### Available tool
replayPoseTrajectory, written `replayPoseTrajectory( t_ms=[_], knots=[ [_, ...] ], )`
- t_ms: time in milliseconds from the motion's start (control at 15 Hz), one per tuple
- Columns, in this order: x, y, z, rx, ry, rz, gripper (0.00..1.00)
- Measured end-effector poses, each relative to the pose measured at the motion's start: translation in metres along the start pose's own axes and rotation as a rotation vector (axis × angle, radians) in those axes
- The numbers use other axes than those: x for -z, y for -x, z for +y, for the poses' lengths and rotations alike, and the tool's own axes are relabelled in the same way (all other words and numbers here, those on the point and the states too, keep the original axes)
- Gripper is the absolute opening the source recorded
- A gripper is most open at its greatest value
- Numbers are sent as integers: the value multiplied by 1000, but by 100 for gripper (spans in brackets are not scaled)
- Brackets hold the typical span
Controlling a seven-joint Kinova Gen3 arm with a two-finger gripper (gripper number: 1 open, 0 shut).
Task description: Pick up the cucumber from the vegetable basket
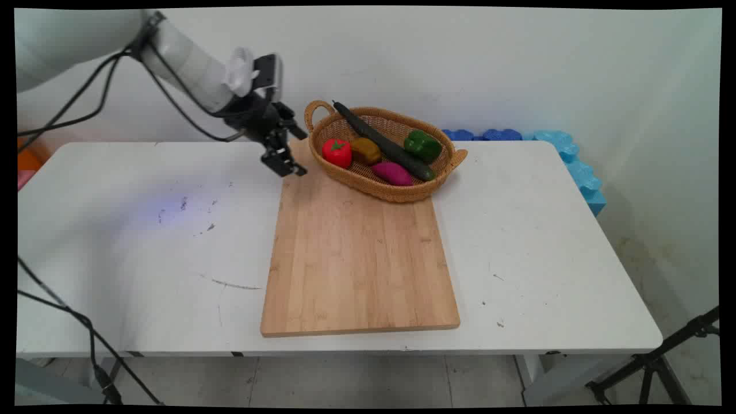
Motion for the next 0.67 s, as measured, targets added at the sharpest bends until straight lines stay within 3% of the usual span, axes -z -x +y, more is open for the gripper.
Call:
replayPoseTrajectory(
  t_ms=[667],
  knots=[
    [-84,-68,-40,-47,-51,24,100]
  ],
)
